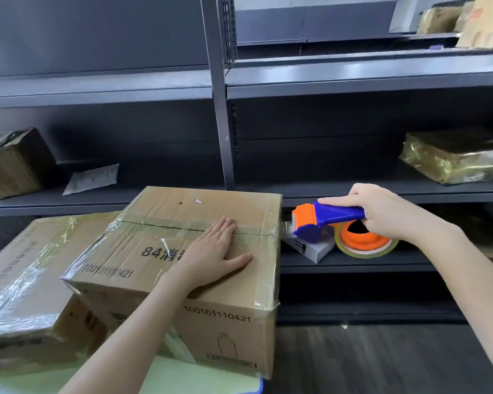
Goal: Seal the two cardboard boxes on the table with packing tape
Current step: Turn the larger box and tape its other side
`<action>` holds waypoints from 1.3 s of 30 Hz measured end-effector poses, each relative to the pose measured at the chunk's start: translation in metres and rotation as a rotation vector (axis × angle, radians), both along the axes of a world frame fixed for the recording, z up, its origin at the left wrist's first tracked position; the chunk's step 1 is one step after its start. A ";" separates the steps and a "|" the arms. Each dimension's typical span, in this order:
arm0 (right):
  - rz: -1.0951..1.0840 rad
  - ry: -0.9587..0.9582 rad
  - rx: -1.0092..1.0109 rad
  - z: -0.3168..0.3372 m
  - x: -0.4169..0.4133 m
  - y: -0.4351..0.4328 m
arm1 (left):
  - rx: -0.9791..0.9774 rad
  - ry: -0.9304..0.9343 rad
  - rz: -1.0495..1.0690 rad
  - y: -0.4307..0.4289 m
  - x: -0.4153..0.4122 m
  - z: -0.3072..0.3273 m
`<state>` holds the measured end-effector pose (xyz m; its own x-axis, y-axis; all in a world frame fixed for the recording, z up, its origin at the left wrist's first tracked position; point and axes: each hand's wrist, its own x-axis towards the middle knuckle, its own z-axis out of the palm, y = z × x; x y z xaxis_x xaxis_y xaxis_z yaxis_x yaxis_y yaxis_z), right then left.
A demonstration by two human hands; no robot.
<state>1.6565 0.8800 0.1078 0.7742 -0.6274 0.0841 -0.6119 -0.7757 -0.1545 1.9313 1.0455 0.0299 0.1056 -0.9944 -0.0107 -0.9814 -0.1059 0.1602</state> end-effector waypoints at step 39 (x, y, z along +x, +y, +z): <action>-0.377 0.054 -0.248 -0.034 0.041 0.016 | -0.151 -0.061 -0.316 -0.034 -0.060 0.006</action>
